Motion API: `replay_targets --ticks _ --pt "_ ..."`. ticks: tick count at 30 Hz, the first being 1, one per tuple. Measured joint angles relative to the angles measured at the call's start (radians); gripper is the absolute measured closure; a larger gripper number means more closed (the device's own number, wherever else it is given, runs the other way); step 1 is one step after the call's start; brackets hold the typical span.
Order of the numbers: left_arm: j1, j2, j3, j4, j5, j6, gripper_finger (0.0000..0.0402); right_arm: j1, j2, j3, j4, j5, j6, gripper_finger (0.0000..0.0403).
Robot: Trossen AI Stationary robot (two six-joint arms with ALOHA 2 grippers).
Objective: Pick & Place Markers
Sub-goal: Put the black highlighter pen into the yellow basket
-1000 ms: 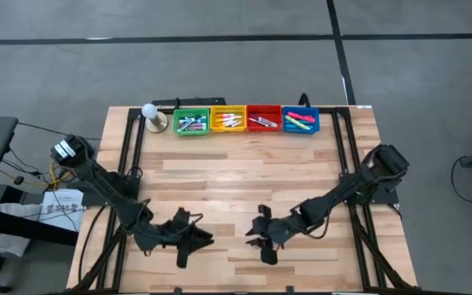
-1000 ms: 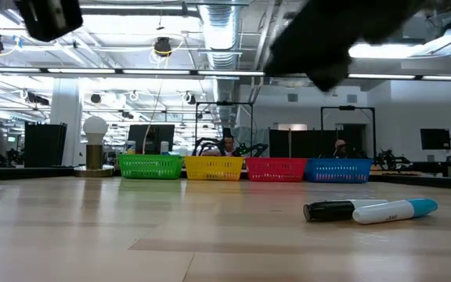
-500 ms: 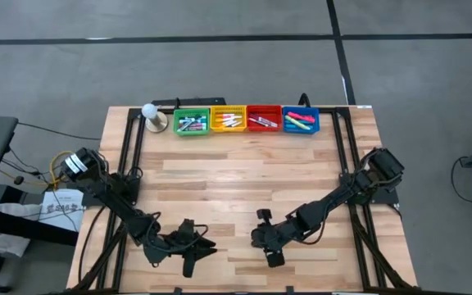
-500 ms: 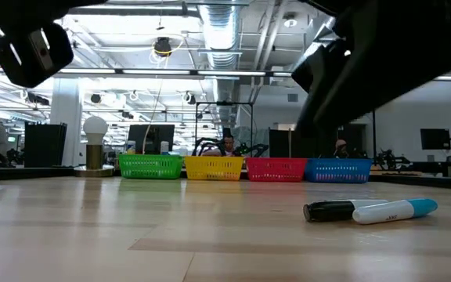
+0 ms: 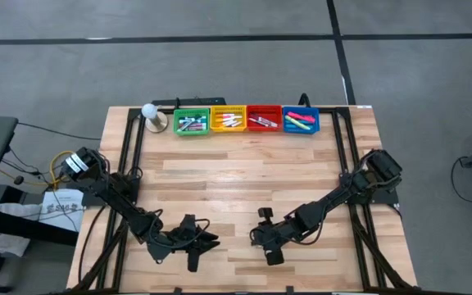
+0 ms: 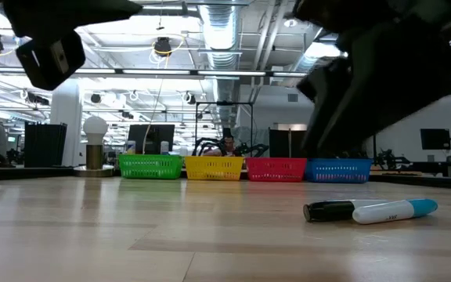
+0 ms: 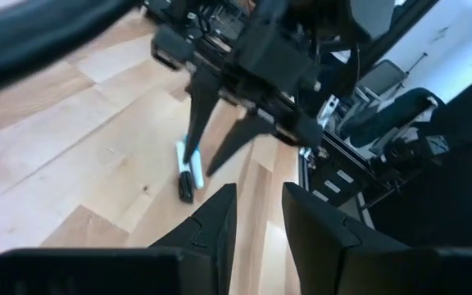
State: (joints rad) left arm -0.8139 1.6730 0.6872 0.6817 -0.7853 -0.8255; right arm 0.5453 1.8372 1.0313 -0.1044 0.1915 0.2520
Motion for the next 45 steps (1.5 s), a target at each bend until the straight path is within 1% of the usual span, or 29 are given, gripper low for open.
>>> replay_targets --ticks 2,4,6,8,10,12,18,28,34,37,45 --pt "0.008 0.000 0.000 0.000 0.000 -0.002 0.0302 0.003 0.008 -0.003 0.007 -0.016 0.040 0.0294" --pt "0.013 0.000 0.000 0.003 0.000 -0.007 0.0302 0.010 0.031 0.003 0.064 -0.030 0.066 0.0294" --pt "0.018 0.000 0.000 0.008 0.000 -0.010 0.0302 0.020 0.040 -0.003 0.042 -0.017 0.063 0.0294" --pt "0.018 -0.001 0.001 0.011 0.000 -0.010 0.0302 0.024 0.064 0.003 0.065 -0.009 0.062 0.0294" --pt "0.024 -0.001 0.001 0.016 0.000 -0.016 0.0302 0.024 0.068 0.000 0.053 -0.012 0.062 0.0294" --pt "0.024 -0.001 0.001 0.016 0.000 -0.017 0.0302 0.024 0.082 0.004 0.082 -0.023 0.071 0.0294" --pt "0.024 -0.001 0.001 0.016 0.000 -0.017 0.0302 0.022 0.082 0.002 0.051 -0.002 0.070 0.0294" --pt "0.024 -0.001 0.001 0.016 0.000 -0.018 0.0302 -0.028 0.082 0.002 0.044 -0.006 0.070 0.0294" --pt "0.024 -0.001 0.001 0.015 0.001 -0.021 0.0302 -0.059 0.082 0.002 -0.017 -0.008 0.081 0.0294" --pt "0.024 -0.001 0.001 0.015 0.001 -0.021 0.0302 -0.063 0.082 0.002 -0.054 -0.006 0.082 0.0294" --pt "0.023 -0.001 0.001 0.015 0.001 -0.021 0.0302 -0.070 0.078 -0.022 -0.056 -0.003 0.089 0.0295"
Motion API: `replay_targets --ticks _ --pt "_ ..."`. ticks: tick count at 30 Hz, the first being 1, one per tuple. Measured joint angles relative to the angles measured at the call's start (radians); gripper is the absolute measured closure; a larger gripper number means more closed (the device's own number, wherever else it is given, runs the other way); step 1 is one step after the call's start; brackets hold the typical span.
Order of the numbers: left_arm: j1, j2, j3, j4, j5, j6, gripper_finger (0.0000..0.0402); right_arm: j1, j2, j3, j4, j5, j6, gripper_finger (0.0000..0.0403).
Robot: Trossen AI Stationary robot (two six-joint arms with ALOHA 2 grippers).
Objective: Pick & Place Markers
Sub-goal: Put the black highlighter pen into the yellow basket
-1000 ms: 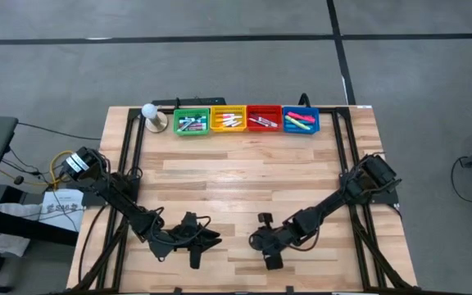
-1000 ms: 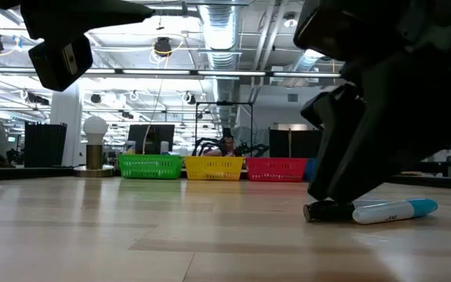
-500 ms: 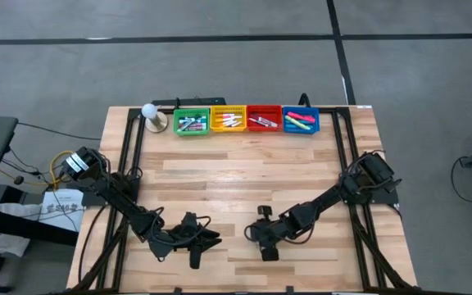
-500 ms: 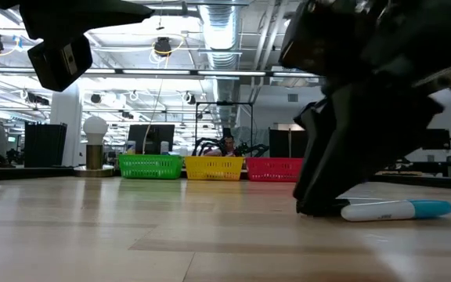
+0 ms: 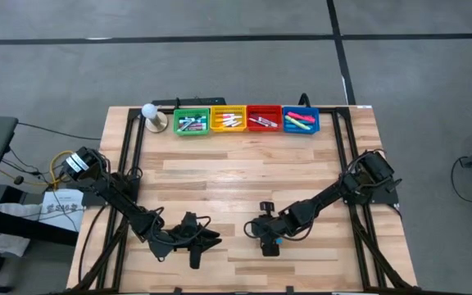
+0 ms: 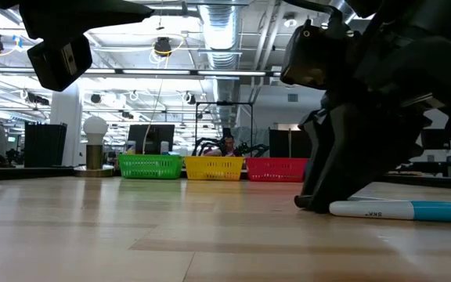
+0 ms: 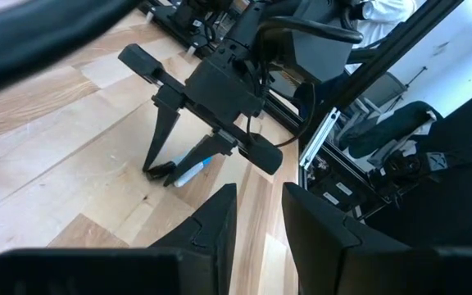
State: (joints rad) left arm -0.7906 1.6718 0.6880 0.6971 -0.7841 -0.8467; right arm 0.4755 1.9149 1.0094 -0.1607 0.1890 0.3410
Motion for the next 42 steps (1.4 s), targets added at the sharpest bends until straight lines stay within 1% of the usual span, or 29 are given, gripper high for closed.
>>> replay_targets --ticks 5,13,18,23,25,27,28,30,31,32,34,35,36,38,39,41,42 --pt "0.000 0.000 0.000 0.000 0.000 0.000 0.0302 0.000 0.000 -0.001 -0.008 0.014 0.005 0.0310" --pt "-0.001 0.000 0.000 0.000 0.000 0.001 0.0302 -0.002 0.000 -0.003 -0.016 0.024 0.080 0.0377" --pt "-0.001 0.000 0.000 0.000 0.000 0.000 0.0302 -0.002 -0.002 -0.003 -0.016 0.024 0.082 0.0377" --pt "-0.005 0.000 0.000 0.000 -0.001 -0.031 0.0302 -0.006 0.001 0.027 -0.032 0.018 0.105 0.0358" --pt "-0.002 0.000 0.000 0.001 -0.036 -0.088 0.0302 -0.007 0.004 0.041 -0.037 0.011 0.105 0.0359" --pt "0.003 0.000 0.000 0.003 -0.045 -0.156 0.0302 -0.010 0.006 0.057 -0.046 0.001 0.101 0.0366" --pt "0.002 0.000 0.000 0.004 -0.035 -0.181 0.0302 -0.014 0.006 0.063 -0.049 -0.013 0.090 0.0371" --pt "-0.006 -0.002 0.000 0.005 0.020 -0.248 0.0302 -0.022 0.006 0.074 -0.044 -0.037 0.080 0.0378" --pt "-0.009 -0.002 0.000 0.007 0.043 -0.305 0.0302 -0.026 0.006 0.077 -0.040 -0.042 0.080 0.0378" --pt "-0.014 -0.002 0.000 0.007 0.051 -0.393 0.0302 -0.029 0.006 0.078 -0.039 -0.043 0.080 0.0378" --pt "-0.025 -0.002 0.000 0.007 0.006 -0.520 0.0302 -0.034 0.006 0.078 -0.040 -0.042 0.080 0.0374" --pt "-0.029 -0.002 0.000 0.007 -0.025 -0.537 0.0302 -0.035 0.006 0.078 -0.040 -0.041 0.080 0.0369" --pt "-0.033 -0.002 0.000 0.007 -0.048 -0.526 0.0302 -0.035 0.006 0.078 -0.041 -0.040 0.080 0.0364" --pt "-0.037 -0.002 0.000 0.006 -0.053 -0.458 0.0302 -0.034 0.006 0.078 -0.046 -0.040 0.081 0.0359" --pt "-0.035 -0.003 0.000 -0.004 -0.039 -0.410 0.0302 -0.033 0.006 0.078 -0.047 -0.040 0.086 0.0359" --pt "-0.018 -0.004 0.000 -0.050 0.019 -0.244 0.0302 -0.033 0.006 0.078 -0.045 -0.040 0.104 0.0362" --pt "-0.010 -0.007 -0.001 -0.072 0.033 -0.196 0.0302 -0.033 0.006 0.078 -0.042 -0.041 0.109 0.0365"
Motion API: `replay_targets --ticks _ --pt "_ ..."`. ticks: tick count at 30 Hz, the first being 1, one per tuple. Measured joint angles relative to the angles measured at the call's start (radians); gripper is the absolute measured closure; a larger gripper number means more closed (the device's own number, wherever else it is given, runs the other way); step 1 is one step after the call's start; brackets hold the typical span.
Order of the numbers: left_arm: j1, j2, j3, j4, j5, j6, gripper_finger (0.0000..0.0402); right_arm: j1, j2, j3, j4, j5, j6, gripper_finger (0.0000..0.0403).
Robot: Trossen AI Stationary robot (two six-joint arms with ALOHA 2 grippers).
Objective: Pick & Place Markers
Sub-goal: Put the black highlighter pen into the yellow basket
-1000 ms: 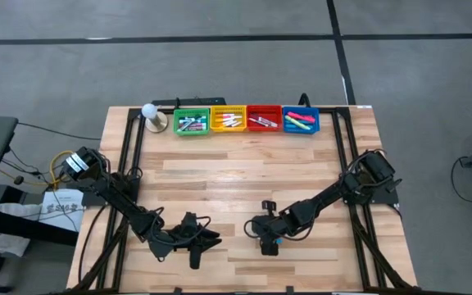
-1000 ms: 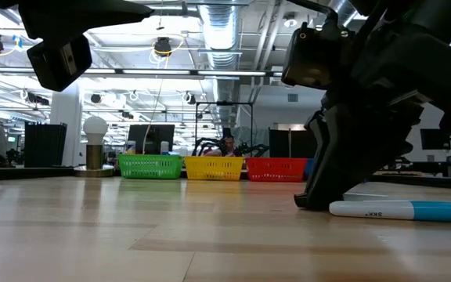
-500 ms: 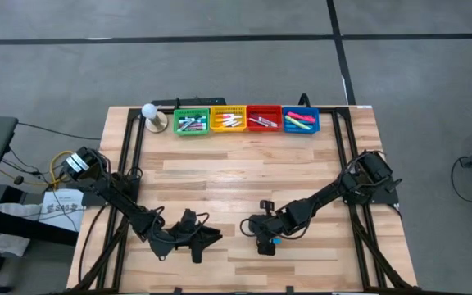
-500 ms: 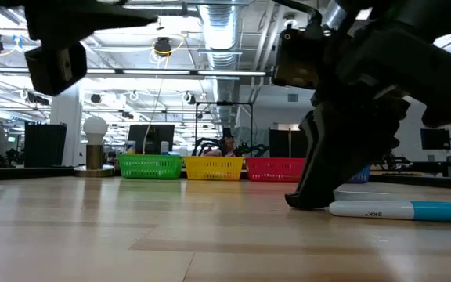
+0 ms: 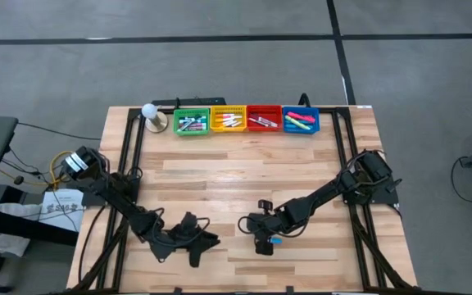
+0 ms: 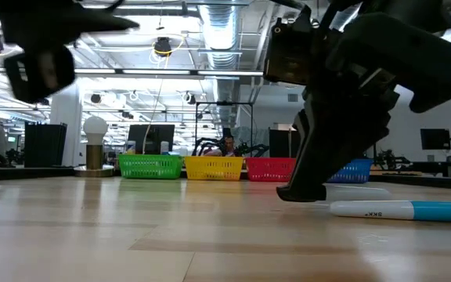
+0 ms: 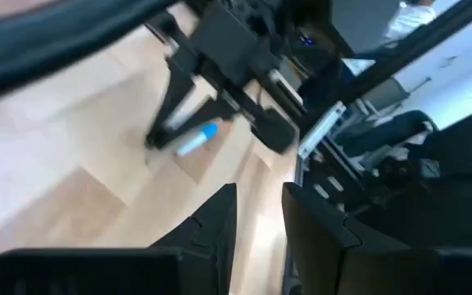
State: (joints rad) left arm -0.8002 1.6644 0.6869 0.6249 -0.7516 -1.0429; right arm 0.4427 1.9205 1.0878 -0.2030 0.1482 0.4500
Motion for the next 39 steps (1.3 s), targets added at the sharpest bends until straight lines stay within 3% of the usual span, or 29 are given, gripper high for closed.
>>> replay_targets --ticks 7,10,17,22,28,31,36,39 --pt "0.013 -0.030 0.000 0.003 0.010 0.169 0.0302 0.000 0.000 0.002 0.004 0.005 0.022 0.0368" --pt "-0.012 -0.023 0.000 0.012 -0.067 0.091 0.0302 -0.007 0.000 0.002 0.009 0.005 0.038 0.0365" --pt "-0.056 -0.020 0.000 0.021 -0.080 0.007 0.0302 -0.015 -0.012 0.003 0.008 0.005 0.041 0.0372" --pt "-0.051 -0.020 0.000 0.052 -0.202 -0.019 0.0302 -0.030 -0.022 0.044 -0.012 0.008 0.047 0.0367" --pt "-0.003 -0.020 0.001 0.065 -0.211 -0.017 0.0302 -0.093 -0.036 0.151 -0.020 0.014 -0.055 0.0373" --pt "0.046 -0.020 0.001 0.065 -0.127 0.017 0.0302 -0.142 -0.040 0.225 -0.083 0.014 -0.152 0.0368" --pt "0.161 -0.020 0.001 0.064 0.187 0.230 0.0302 -0.263 -0.042 0.365 -0.246 0.014 -0.359 0.0366" --pt "0.239 -0.020 0.001 0.064 0.232 0.325 0.0302 -0.354 -0.043 0.426 -0.293 0.014 -0.480 0.0372"
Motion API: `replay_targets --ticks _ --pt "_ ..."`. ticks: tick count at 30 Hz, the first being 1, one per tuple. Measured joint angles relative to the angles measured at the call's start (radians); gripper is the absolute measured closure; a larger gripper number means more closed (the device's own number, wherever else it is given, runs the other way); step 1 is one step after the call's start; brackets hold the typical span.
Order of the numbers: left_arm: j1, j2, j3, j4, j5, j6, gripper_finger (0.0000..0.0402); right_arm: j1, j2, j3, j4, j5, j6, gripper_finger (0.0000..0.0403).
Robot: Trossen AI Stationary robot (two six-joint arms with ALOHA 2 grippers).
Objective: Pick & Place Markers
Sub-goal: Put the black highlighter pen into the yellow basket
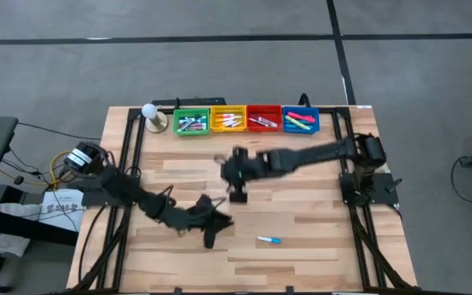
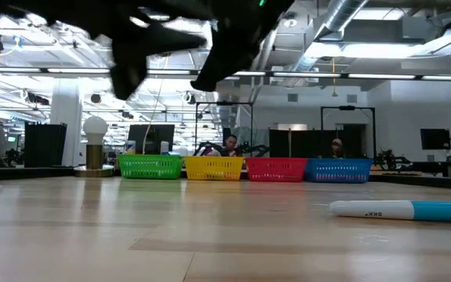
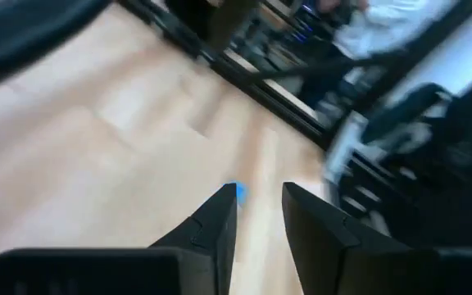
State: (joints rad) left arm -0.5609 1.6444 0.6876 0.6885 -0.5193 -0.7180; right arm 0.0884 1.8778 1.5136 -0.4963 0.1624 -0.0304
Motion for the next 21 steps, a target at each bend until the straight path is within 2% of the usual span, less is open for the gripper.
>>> replay_targets --ticks 5,10,16,21 --pt "0.142 -0.077 -0.062 0.000 0.052 0.085 0.0302 -0.176 0.000 0.041 0.006 0.000 -0.209 0.0362" --pt "0.245 -0.225 -0.192 -0.001 0.063 0.092 0.0302 -0.363 0.000 0.044 0.035 -0.017 -0.289 0.0359" --pt "0.318 -0.357 -0.309 0.000 -0.031 0.084 0.0302 -0.548 0.031 0.045 0.144 -0.260 -0.301 0.0367" --pt "0.340 -0.410 -0.370 0.000 -0.088 0.051 0.0302 -0.621 0.079 0.045 0.233 -0.324 -0.303 0.0356"
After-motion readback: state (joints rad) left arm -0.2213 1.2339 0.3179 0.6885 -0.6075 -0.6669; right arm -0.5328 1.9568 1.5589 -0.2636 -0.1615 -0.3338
